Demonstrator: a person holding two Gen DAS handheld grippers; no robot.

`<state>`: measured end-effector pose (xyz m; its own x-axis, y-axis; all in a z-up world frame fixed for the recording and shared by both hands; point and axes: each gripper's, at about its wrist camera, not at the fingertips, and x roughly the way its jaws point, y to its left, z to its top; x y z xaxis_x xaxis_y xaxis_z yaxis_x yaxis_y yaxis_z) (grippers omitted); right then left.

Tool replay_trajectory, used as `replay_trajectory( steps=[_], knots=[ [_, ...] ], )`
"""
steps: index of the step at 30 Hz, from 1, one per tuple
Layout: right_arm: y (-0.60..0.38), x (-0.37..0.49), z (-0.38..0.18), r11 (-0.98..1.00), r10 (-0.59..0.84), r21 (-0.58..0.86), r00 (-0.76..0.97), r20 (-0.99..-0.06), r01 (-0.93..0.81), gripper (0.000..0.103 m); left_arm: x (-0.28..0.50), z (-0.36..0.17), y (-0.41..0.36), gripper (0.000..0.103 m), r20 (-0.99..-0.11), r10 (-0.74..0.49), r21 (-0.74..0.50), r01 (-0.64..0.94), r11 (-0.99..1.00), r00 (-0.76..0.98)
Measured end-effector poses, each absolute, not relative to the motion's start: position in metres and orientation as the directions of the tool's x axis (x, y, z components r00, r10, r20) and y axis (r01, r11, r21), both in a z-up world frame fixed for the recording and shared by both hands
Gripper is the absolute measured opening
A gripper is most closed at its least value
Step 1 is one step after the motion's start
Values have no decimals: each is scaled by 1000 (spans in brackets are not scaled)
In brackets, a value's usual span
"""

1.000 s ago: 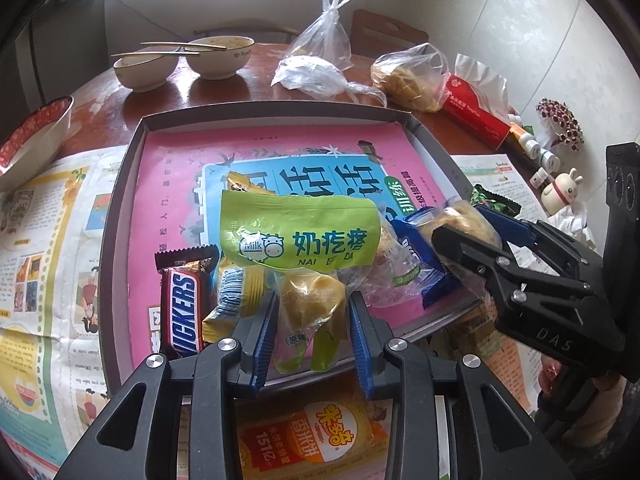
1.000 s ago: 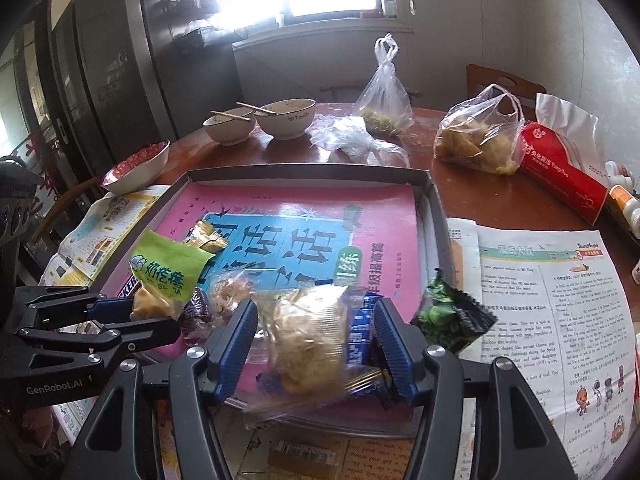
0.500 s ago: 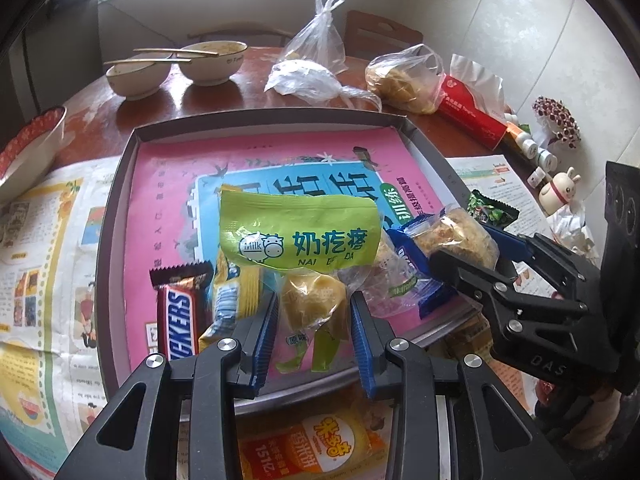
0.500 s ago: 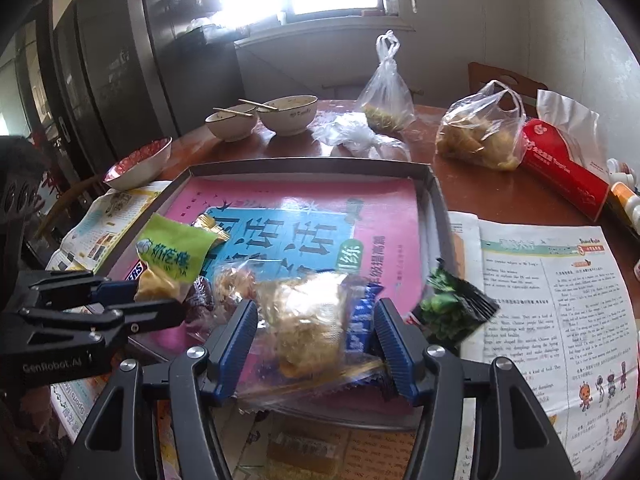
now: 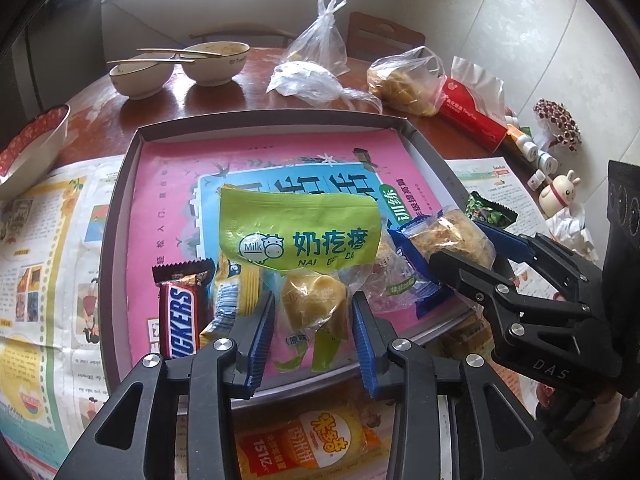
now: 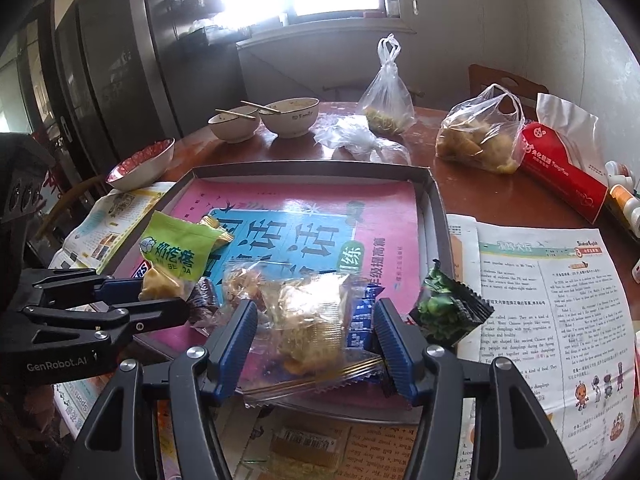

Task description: Organize snacks

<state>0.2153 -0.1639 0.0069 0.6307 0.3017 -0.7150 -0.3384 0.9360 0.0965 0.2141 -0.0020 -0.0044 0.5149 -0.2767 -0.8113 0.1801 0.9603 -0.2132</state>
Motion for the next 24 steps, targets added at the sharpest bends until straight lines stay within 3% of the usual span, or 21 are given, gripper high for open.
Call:
replay_trajectory(
  steps=[24],
  knots=[
    [-173,200,35,943,293,82,684,-668,-323,61,204,15,10,42,-782,-269,-214,163,963,563]
  ],
)
